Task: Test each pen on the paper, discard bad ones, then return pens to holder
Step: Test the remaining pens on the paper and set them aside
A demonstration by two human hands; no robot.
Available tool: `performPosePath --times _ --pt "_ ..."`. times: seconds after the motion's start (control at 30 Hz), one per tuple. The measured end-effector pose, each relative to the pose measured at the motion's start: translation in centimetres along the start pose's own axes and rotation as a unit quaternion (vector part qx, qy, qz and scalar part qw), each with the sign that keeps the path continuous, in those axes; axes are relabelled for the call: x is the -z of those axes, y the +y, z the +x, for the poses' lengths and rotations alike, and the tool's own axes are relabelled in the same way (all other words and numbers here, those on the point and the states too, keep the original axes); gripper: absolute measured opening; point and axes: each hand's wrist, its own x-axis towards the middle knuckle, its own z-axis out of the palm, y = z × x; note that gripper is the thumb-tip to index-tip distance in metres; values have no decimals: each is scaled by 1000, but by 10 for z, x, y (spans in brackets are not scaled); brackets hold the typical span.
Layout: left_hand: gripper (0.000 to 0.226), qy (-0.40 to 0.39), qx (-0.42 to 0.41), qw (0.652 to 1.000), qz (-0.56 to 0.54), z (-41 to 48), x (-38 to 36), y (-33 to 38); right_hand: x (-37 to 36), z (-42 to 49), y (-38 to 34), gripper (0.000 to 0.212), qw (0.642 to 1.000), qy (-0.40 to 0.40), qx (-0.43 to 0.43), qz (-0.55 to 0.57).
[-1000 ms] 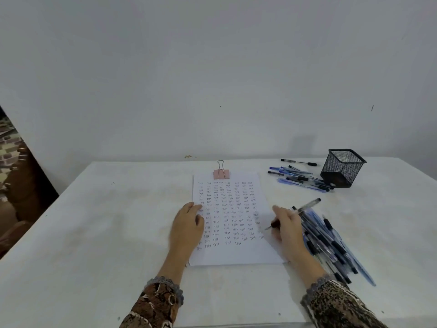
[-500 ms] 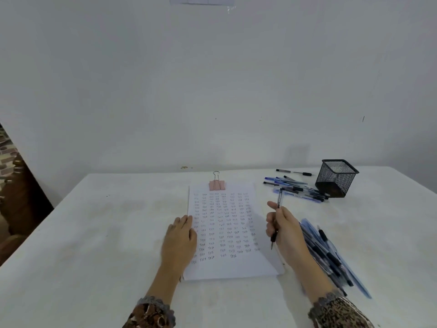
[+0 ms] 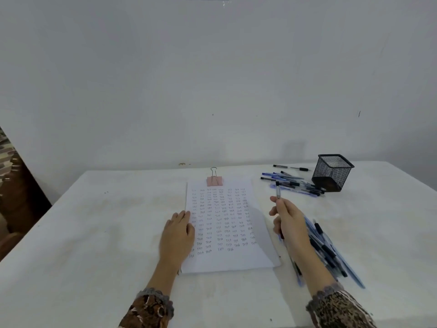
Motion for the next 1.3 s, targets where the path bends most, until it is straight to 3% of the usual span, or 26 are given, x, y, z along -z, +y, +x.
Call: performPosePath --times 0.1,0.2,0.33,0.4,0.53,0.7,0.83,0.93,1.17,1.3 --pt "44 3 -3 1000 0 0 0 1 22 8 -4 24 945 59 69 -313" --pt "44 6 2 1000 -3 0 -1 1 44 14 -4 26 903 82 22 -421" --pt "43 12 7 1000 -2 0 -2 0 58 17 2 18 842 -1 -80 -533" --pt "43 14 -3 1000 1 1 -2 1 62 18 -1 8 833 -42 -91 -544" --pt "43 24 -1 1000 -6 1 -3 -1 69 39 -19 21 803 -118 -113 -574" --pt "44 15 11 1000 -13 2 -7 -5 73 100 -27 26 822 -69 -65 -561" --pt "44 18 8 1000 -17 2 -9 -6 67 133 -16 36 800 -118 -18 -589" --pt "43 29 4 999 -21 3 -10 -8 65 146 -3 38 757 -183 33 -626" --pt "57 53 14 998 -24 3 -9 -2 56 166 12 28 733 -172 92 -651" --pt "43 51 17 998 -21 5 -11 -2 48 167 16 35 718 -176 114 -664"
